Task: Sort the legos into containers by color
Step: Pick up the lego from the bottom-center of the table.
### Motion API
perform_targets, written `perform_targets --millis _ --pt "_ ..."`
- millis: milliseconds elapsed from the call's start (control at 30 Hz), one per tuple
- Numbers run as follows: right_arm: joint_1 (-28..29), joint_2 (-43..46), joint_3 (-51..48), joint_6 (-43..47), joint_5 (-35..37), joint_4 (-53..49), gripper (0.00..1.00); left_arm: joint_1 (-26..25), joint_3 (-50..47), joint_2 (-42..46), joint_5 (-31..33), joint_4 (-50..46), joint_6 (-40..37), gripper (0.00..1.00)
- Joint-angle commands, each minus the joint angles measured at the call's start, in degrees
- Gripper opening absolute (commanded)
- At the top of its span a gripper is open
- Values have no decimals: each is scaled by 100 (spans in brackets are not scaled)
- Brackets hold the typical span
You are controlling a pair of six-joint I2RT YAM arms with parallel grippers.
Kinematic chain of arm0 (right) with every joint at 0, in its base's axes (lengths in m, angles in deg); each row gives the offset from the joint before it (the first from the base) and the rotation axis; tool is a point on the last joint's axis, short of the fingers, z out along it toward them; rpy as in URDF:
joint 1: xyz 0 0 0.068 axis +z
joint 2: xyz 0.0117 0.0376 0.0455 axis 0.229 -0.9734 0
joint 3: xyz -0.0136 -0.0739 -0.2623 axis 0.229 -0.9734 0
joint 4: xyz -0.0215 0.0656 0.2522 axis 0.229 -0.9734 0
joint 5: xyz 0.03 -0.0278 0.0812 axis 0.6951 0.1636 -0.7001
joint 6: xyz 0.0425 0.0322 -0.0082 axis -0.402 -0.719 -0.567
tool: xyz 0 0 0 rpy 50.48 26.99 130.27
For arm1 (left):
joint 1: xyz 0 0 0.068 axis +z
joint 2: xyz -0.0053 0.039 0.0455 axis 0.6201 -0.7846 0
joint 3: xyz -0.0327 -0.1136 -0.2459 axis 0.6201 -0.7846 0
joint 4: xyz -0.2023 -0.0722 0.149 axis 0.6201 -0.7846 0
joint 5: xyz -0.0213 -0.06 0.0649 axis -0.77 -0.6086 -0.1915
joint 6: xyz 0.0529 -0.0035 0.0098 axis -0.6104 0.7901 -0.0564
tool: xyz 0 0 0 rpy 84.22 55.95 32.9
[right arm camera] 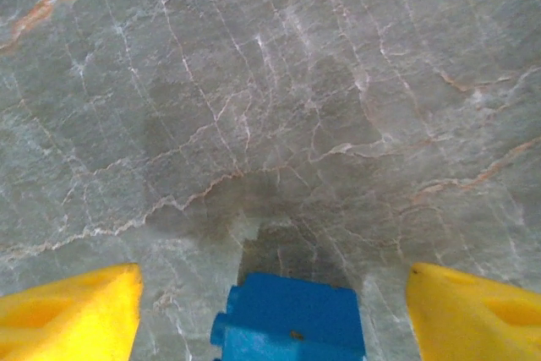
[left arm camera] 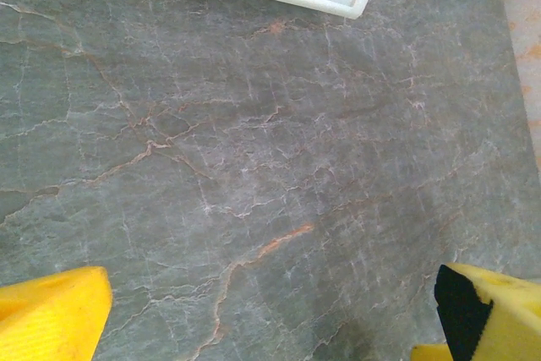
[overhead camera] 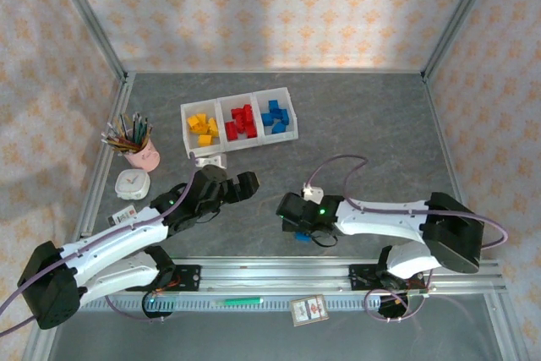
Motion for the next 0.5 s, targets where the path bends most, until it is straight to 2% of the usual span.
perform_targets --millis 0,133,367,467 --pt "35 -252 91 -75 159 71 75 -53 -96 84 180 -20 120 99" --pt "40 -424 65 -36 95 138 67 -52 -123 68 233 -18 114 99" --pt "28 -413 139 84 215 51 44 -45 -114 -48 320 18 86 99" --pt "25 -276 345 188 484 -185 40 -45 -136 -40 395 66 105 99"
